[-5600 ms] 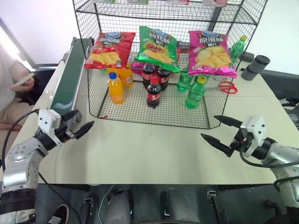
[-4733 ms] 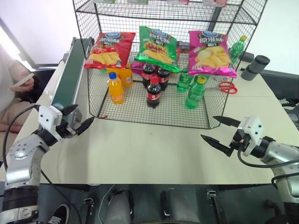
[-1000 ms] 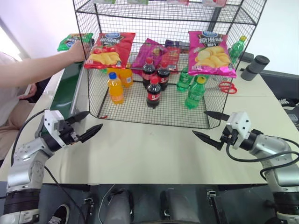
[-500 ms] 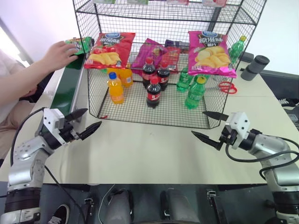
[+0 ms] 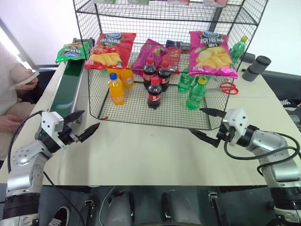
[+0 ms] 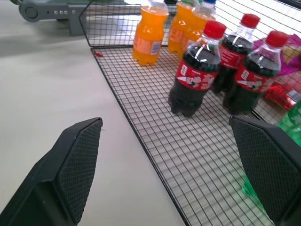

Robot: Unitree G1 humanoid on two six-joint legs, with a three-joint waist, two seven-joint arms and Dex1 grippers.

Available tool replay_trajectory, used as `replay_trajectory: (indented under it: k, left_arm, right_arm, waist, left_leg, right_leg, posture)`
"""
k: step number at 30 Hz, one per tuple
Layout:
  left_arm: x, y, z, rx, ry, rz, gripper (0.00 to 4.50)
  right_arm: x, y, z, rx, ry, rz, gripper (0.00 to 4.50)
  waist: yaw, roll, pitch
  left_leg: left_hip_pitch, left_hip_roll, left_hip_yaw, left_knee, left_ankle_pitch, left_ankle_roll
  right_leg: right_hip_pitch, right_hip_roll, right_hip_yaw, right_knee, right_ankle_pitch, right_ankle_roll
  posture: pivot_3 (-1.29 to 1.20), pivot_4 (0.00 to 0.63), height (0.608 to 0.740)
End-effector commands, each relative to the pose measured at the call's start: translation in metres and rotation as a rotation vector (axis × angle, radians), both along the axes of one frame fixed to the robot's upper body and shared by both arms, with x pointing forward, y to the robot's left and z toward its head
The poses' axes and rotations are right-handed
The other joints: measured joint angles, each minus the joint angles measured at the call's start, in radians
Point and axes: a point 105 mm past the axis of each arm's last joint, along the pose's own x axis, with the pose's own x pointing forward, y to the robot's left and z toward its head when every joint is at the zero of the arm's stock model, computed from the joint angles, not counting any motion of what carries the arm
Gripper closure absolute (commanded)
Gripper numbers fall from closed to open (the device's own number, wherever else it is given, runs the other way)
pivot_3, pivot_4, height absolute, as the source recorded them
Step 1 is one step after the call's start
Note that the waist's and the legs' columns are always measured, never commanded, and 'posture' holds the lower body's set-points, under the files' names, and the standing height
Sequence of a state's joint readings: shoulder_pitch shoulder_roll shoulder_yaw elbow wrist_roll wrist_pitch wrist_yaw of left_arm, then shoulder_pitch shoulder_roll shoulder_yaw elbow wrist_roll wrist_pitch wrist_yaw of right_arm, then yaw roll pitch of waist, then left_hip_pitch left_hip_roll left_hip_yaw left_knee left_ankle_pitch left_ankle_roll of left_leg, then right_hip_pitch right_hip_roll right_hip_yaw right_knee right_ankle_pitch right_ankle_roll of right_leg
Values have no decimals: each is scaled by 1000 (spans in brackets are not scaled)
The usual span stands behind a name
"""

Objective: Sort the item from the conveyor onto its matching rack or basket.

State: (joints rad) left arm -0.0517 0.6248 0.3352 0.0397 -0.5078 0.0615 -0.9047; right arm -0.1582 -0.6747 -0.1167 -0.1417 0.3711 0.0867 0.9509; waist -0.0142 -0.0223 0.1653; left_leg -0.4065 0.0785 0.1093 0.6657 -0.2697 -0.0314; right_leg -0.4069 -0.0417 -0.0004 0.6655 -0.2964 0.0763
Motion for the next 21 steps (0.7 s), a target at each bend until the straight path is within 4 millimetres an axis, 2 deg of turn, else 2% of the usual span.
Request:
replay_trajectory:
  k: [1, 10, 15, 18, 21]
  left_arm:
    - [-6, 9, 11, 53, -59, 39, 0]
    - [-24, 27, 9, 157, -67, 123, 0]
    - [-29, 40, 14, 213, -127, 238, 0]
    - [-36, 63, 14, 365, -177, 376, 0]
    - [-42, 77, 14, 471, -198, 449, 0]
  right_arm:
    - [5, 9, 7, 9, -39, 40, 11]
    - [7, 30, 8, 24, -32, 147, 11]
    - [-5, 59, 13, 73, 16, 287, 11]
    - [-12, 82, 11, 89, 40, 381, 11]
    - [-10, 95, 10, 94, 43, 414, 11]
  waist:
    - [-1, 0, 0]
    - [1, 0, 0]
    - [1, 0, 0]
    - [-4, 0, 0]
    - [-2, 0, 0]
  left_leg:
    - [0, 0, 0, 0, 0, 0]
    - [0, 0, 0, 0, 0, 0]
    - [0, 1, -1, 0, 0, 0]
    - [0, 1, -1, 0, 0, 0]
    - [0, 1, -1, -1, 0, 0]
  right_leg:
    - [0, 0, 0, 0, 0, 0]
    - [0, -1, 0, 0, 0, 0]
    - [0, -1, 0, 0, 0, 0]
    - [-1, 0, 0, 0, 0, 0]
    - [-1, 0, 0, 0, 0, 0]
  posture:
    - [0, 150, 740]
    - [0, 150, 740]
    - [0, 150, 740]
    - [0, 150, 740]
    - [0, 150, 740]
